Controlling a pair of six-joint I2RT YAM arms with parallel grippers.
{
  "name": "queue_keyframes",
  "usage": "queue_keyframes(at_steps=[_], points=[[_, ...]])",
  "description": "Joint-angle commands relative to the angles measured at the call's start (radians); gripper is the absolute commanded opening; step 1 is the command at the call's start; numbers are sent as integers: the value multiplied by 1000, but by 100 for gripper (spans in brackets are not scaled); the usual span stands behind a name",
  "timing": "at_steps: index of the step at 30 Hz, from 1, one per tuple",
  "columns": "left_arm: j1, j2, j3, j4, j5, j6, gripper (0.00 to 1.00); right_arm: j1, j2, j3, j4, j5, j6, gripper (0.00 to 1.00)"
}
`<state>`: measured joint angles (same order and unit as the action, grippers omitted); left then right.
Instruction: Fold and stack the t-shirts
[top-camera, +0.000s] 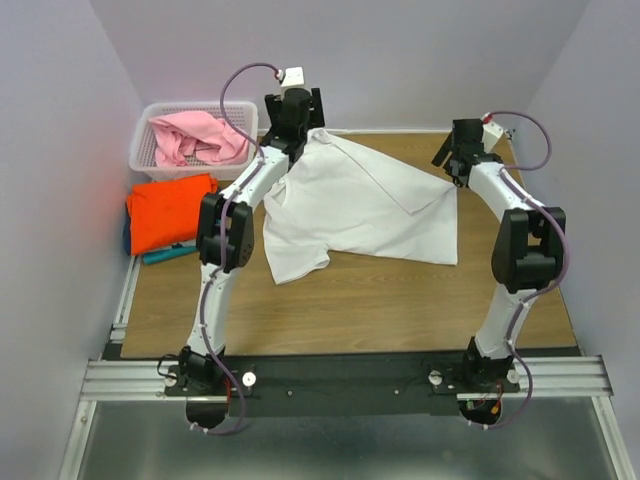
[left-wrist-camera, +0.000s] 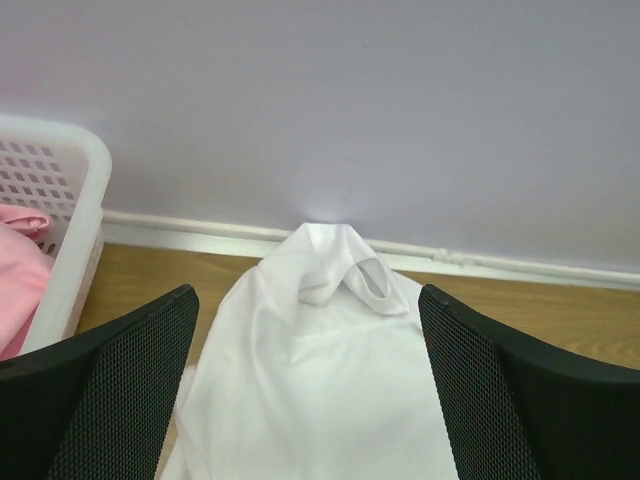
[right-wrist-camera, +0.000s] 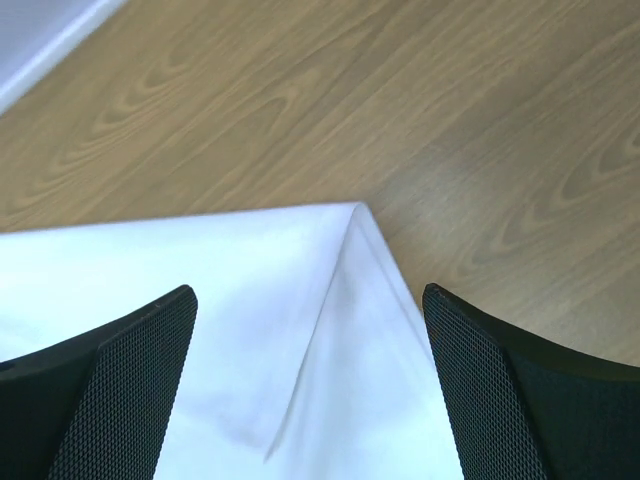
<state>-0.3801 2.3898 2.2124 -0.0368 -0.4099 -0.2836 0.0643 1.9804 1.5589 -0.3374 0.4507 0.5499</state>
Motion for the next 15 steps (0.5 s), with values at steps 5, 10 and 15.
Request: queue_keyframes(at_steps=[5, 10, 15], points=[[-13, -426, -379, -17, 52, -83, 98, 8, -374, -226, 5, -84, 70, 100], [-17, -753, -833, 5, 51, -218, 98, 9, -595, -462, 3, -122, 140, 100], [-60, -1045, -1215, 54, 72, -347, 98, 8, -809, -631, 8, -116, 209, 100]])
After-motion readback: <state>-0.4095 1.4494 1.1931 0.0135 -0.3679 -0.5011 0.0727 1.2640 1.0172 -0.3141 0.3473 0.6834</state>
